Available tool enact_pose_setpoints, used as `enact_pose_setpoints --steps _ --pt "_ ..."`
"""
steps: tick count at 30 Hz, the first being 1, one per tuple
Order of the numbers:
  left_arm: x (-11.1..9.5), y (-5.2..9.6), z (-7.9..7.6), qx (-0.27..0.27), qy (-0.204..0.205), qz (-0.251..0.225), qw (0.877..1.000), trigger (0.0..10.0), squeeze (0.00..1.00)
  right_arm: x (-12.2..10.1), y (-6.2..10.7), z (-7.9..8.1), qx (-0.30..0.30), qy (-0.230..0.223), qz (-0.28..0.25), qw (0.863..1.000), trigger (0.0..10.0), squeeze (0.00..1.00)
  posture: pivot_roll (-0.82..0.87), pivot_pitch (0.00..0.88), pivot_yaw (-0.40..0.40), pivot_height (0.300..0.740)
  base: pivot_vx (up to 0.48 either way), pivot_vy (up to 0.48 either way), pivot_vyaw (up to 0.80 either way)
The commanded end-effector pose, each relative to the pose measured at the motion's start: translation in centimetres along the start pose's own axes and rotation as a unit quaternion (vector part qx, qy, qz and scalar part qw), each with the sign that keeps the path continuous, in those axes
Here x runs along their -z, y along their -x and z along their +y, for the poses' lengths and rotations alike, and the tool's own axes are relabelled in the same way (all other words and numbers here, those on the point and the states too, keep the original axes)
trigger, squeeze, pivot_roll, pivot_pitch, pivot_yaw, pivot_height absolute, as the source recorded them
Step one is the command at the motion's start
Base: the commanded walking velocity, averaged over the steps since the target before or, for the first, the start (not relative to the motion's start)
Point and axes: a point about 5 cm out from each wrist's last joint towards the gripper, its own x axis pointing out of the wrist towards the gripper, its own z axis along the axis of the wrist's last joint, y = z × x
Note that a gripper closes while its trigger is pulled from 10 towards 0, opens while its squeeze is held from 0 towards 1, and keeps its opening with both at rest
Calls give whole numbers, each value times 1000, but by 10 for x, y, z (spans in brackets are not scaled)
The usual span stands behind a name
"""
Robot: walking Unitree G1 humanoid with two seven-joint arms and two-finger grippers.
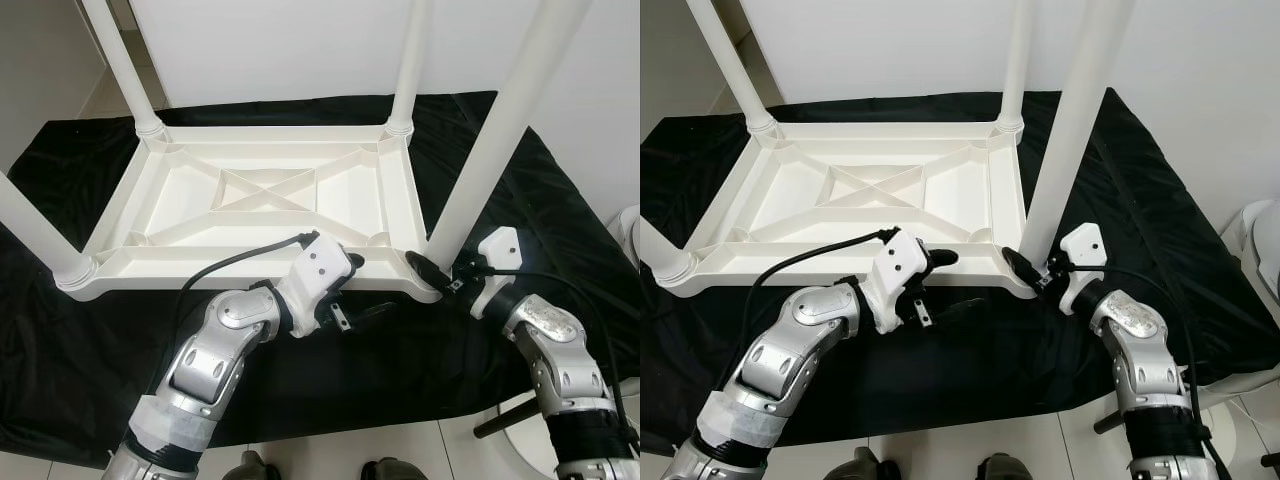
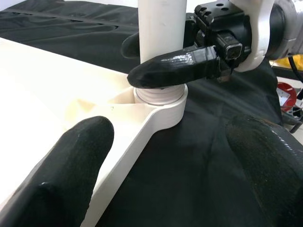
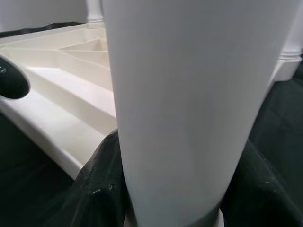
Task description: Building children table
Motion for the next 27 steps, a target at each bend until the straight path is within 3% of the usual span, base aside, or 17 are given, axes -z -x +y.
enact_pose_setpoints --steps 1,3,7,11,12,14,15,18,21,27 --pt "0 0 1 -18 1 -2 1000 10000 0 -1 0 3 28 -17 -8 999 10000 0 -153 48 69 740 0 0 0" --pt "1 1 1 -17 2 -2 1000 10000 0 -7 -2 6 78 -14 -23 997 10000 0 -159 48 70 740 0 0 0" --pt "1 1 1 -17 2 -2 1000 10000 0 -10 -2 8 110 -9 -29 993 10000 0 -159 48 70 740 0 0 0" --pt "1 -1 0 -12 1 -3 1000 10000 0 -7 0 21 232 -35 -14 972 10000 0 -178 46 76 740 0 0 0" --pt "1 -1 0 -12 1 -3 1000 10000 0 -7 0 21 232 -35 -14 972 10000 0 -178 46 76 740 0 0 0" --pt "1 -2 0 -10 1 -4 1000 10000 0 -9 1 28 315 -45 -12 948 10000 0 -179 46 77 740 0 0 0" --pt "1 -2 0 -10 1 -4 1000 10000 0 -9 1 28 315 -45 -12 948 10000 0 -179 46 77 740 0 0 0" --pt "0 -4 -1 -7 1 -6 1000 10000 0 -8 -3 40 379 -67 -1 923 10000 0 -185 45 77 740 0 0 0" --pt "0 -4 -1 -6 1 -7 1000 10000 0 -8 -7 48 390 -85 2 917 10000 0 -184 44 79 740 0 0 0" --pt "-1 -3 -1 -5 7 -12 1000 10000 0 -14 -8 51 381 -78 -2 921 10000 0 -187 45 79 740 0 0 0"
